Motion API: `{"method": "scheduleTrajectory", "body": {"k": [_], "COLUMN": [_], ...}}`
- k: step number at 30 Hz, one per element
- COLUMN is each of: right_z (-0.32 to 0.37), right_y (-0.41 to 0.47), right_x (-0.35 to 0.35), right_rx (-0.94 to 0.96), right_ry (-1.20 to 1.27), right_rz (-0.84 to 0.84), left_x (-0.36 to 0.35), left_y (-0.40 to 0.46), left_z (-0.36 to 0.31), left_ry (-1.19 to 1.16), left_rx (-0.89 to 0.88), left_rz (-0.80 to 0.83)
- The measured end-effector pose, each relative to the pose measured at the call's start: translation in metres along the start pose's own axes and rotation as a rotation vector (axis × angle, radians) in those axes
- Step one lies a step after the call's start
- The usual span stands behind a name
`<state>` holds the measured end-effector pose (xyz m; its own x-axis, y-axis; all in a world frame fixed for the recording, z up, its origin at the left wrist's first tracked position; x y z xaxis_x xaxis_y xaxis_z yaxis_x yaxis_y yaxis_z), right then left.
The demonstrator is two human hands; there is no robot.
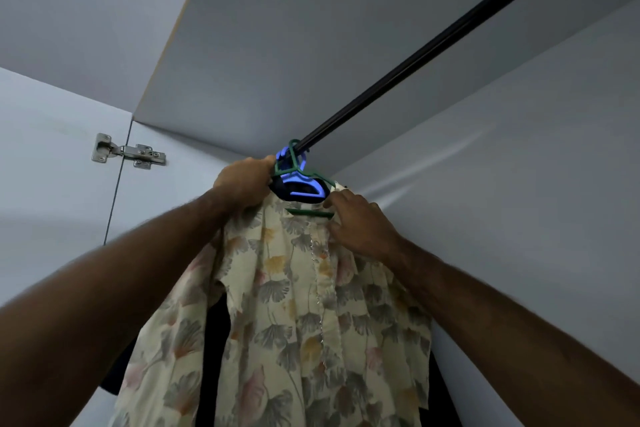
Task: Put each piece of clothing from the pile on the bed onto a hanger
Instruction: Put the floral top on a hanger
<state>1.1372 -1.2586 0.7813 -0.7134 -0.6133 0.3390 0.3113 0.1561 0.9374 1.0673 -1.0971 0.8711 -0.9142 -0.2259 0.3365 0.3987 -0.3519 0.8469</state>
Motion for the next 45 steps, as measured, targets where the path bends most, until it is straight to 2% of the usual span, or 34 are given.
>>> {"method": "scheduleTrajectory", "body": {"k": [8, 12, 16, 19, 21, 24, 26, 28, 29, 31, 33, 35, 38, 40, 43, 45], "right_z": [-0.021, -0.036, -0.086, -0.158, -0.19, -0.188, -0.174, -0.161, -0.158, -0.154, -0.147, -0.144, -0.167, -0.2, -0.255, -0.265], "right_y": [-0.016, -0.032, -0.069, -0.123, -0.169, -0.235, -0.26, -0.273, -0.277, -0.288, -0.3, -0.308, -0.317, -0.321, -0.32, -0.312], "right_x": [-0.027, -0.041, -0.057, -0.104, -0.135, -0.161, -0.178, -0.182, -0.184, -0.189, -0.194, -0.195, -0.187, -0.175, -0.151, -0.15], "right_rx": [-0.01, -0.068, -0.311, -0.573, -0.703, -0.891, -0.891, -0.871, -0.864, -0.84, -0.822, -0.797, -0.822, -0.883, -0.942, -0.9], "right_ry": [0.053, 0.175, 0.317, 0.438, 0.527, 0.717, 0.849, 0.984, 1.042, 1.099, 1.137, 1.159, 1.131, 1.04, 0.656, 0.485], "right_rz": [0.071, 0.085, 0.036, 0.145, 0.216, 0.414, 0.561, 0.605, 0.612, 0.673, 0.77, 0.806, 0.707, 0.526, 0.257, 0.25], "left_x": [-0.018, -0.014, -0.006, -0.001, -0.012, -0.049, -0.07, -0.082, -0.087, -0.1, -0.11, -0.11, -0.103, -0.102, -0.107, -0.11], "left_y": [-0.022, -0.031, -0.051, -0.073, -0.097, -0.155, -0.213, -0.269, -0.291, -0.315, -0.323, -0.329, -0.334, -0.336, -0.34, -0.339], "left_z": [-0.018, -0.018, -0.021, -0.044, -0.072, -0.13, -0.175, -0.205, -0.213, -0.214, -0.207, -0.204, -0.199, -0.189, -0.17, -0.155], "left_ry": [-0.074, -0.047, 0.088, 0.392, 0.35, 0.187, 0.151, 0.136, 0.136, 0.164, 0.175, 0.188, 0.18, 0.14, 0.073, 0.03], "left_rx": [0.046, 0.053, -0.032, -0.226, -0.369, -0.637, -0.944, -1.221, -1.304, -1.356, -1.329, -1.327, -1.312, -1.29, -1.28, -1.216], "left_rz": [0.028, 0.019, -0.048, -0.125, -0.074, 0.127, 0.248, 0.303, 0.317, 0.37, 0.416, 0.373, 0.207, 0.207, 0.415, 0.602]}}
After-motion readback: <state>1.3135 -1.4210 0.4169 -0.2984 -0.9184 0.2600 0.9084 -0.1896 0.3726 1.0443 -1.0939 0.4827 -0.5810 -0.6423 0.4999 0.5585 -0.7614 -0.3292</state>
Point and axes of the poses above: each hand's wrist, its own y-axis towards the middle knuckle, its own x-axis out of the back of the hand, z = x × y, the point moved 9 cm from there along y, towards the middle knuckle, and after that the axes turned 10 degrees about -x, right-handed, at the moved point
